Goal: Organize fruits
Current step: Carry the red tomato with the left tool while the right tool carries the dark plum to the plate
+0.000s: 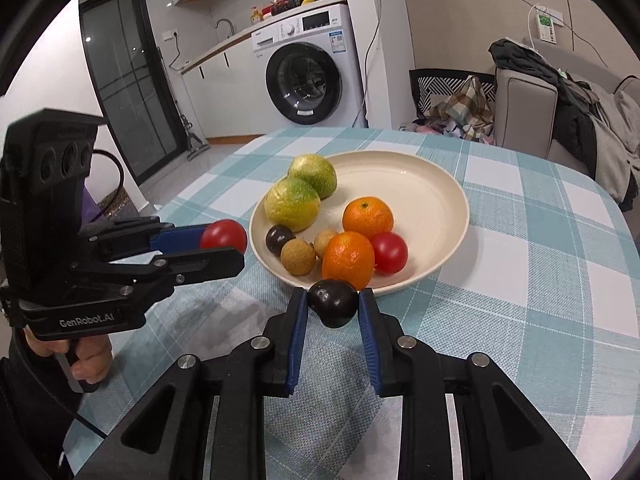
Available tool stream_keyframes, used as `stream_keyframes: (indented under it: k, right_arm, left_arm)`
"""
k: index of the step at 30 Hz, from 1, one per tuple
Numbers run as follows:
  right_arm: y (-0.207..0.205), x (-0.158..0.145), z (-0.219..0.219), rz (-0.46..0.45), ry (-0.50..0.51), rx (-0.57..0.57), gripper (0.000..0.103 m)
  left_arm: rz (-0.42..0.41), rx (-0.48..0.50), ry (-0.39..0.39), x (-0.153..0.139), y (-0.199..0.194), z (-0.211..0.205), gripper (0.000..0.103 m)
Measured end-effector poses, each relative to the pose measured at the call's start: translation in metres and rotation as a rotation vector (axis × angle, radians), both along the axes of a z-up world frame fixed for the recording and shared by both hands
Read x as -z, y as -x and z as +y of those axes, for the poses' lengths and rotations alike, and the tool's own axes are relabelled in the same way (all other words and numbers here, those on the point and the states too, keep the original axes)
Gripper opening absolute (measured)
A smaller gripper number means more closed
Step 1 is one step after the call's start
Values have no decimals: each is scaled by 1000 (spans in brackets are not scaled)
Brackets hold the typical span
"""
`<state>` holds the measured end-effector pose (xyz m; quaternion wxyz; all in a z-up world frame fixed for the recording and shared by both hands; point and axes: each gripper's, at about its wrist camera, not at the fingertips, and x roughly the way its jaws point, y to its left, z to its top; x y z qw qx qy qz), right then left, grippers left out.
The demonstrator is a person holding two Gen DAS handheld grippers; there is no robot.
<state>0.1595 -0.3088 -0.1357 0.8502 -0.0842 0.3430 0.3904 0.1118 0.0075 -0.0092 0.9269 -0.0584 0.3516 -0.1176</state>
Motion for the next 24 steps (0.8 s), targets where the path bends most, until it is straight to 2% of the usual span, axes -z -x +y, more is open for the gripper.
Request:
stream_keyframes:
  k: [11,24]
  right_arm:
    - [-8,-8,-12,-29,-56,85,27]
    - [-19,-6,-17,-29,-63,153,27]
  left_arm:
    - [-8,-56,9,3,-5,10,29]
    - [-39,-81,21,3,-16,7,29]
